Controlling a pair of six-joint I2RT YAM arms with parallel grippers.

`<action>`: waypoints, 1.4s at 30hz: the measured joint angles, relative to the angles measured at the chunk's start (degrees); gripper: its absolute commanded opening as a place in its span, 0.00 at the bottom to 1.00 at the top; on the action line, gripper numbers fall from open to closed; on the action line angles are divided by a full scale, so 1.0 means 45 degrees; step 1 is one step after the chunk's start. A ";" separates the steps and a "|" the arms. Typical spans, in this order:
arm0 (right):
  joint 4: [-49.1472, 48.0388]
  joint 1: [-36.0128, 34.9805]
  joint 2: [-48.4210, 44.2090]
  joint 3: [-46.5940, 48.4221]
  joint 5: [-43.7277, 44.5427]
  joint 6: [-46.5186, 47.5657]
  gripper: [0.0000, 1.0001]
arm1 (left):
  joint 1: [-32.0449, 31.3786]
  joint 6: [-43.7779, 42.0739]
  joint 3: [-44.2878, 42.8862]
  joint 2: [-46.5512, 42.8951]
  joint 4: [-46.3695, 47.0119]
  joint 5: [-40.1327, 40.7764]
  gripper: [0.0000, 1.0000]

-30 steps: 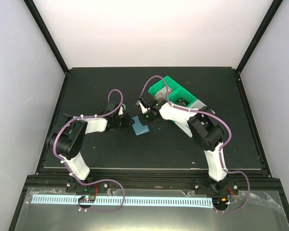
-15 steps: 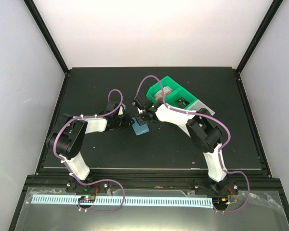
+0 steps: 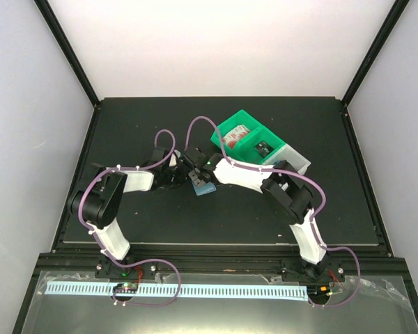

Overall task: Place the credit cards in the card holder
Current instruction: Close the card holder at the center of the board.

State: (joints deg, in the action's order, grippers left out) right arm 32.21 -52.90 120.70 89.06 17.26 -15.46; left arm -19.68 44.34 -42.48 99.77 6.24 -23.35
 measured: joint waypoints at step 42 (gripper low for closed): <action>0.1122 -0.0083 0.0257 0.0311 0.2560 -0.0874 0.17 | 0.0024 0.0058 0.0073 0.0015 0.0194 -0.0189 0.27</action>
State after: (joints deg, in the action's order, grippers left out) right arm 37.26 -53.28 121.86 90.45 28.77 -19.40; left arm -19.57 44.60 -42.15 99.83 7.11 -24.21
